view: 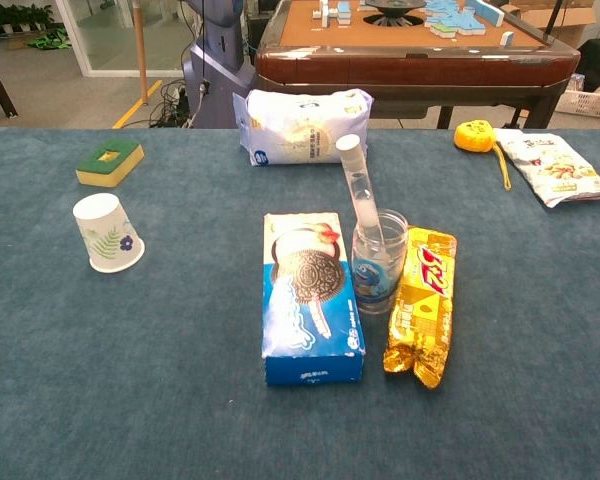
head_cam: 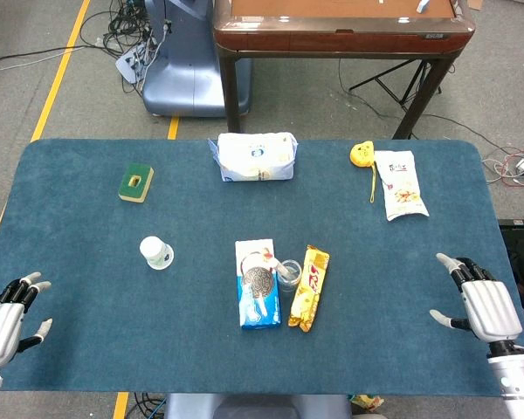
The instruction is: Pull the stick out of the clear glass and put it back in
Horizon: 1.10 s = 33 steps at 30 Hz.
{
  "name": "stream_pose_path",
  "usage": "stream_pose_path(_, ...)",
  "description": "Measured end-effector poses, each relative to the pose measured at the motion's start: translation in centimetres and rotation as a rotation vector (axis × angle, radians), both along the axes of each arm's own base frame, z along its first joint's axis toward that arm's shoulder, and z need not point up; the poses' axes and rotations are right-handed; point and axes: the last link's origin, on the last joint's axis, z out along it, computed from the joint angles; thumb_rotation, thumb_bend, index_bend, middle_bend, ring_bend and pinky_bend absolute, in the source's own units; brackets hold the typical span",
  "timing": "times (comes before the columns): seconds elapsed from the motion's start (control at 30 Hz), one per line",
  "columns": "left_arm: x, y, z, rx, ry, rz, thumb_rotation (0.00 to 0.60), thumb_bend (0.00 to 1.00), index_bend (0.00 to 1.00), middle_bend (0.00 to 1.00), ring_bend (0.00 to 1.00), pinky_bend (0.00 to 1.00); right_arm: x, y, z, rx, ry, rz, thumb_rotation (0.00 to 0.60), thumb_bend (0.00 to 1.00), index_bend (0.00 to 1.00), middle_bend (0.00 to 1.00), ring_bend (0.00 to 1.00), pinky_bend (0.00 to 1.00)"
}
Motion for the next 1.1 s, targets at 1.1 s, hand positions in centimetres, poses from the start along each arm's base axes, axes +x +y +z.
stream_pose_path(1.1,-0.2,0.2,0.2,-0.005,-0.018,0.009,0.6,0.33,0.25,0.16,0.15,0.36,7.3,-7.5,-4.8,0.154,-0.256,0.059,0.6,0.0,0.43,0.25,0.14,0.28)
